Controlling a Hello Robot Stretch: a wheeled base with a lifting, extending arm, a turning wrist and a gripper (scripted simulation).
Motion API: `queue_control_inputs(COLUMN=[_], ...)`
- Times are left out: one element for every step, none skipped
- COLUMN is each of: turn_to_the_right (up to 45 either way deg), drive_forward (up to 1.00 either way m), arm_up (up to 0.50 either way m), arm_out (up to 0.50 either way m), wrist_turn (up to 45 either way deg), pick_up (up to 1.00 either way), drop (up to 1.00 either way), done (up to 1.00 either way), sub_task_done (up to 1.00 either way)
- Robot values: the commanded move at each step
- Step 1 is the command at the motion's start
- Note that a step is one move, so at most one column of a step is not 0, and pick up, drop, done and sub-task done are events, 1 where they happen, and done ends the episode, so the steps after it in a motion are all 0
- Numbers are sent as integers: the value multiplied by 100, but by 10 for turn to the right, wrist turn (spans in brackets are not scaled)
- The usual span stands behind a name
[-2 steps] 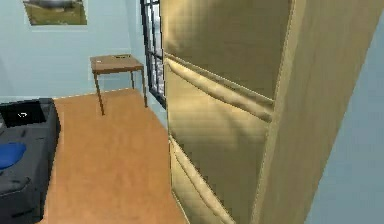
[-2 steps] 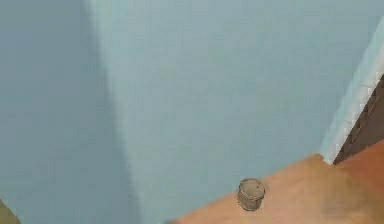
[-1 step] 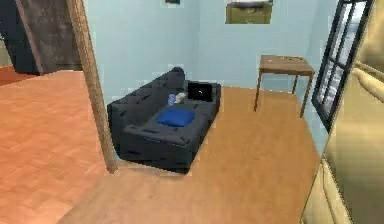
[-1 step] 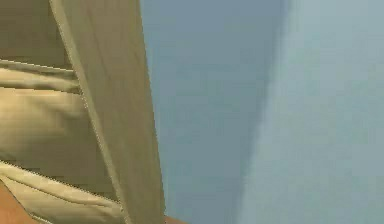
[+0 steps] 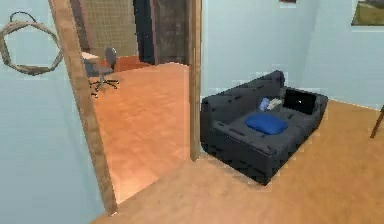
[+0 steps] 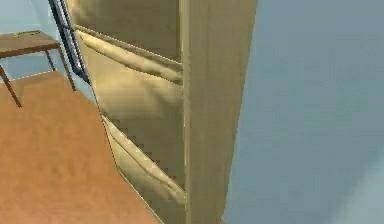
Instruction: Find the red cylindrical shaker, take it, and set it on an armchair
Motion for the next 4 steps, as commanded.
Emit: queue_control_inputs(turn_to_the_right=[0,-180,0,-240], drive_forward=[100,0,15,0], arm_up=[0,0,0,0], arm_out=[0,0,0,0], wrist_turn=[0,0,0,0], pick_up=[0,0,0,0], drop=[0,0,0,0], done=[0,0,0,0], sub_task_done=[0,0,0,0])
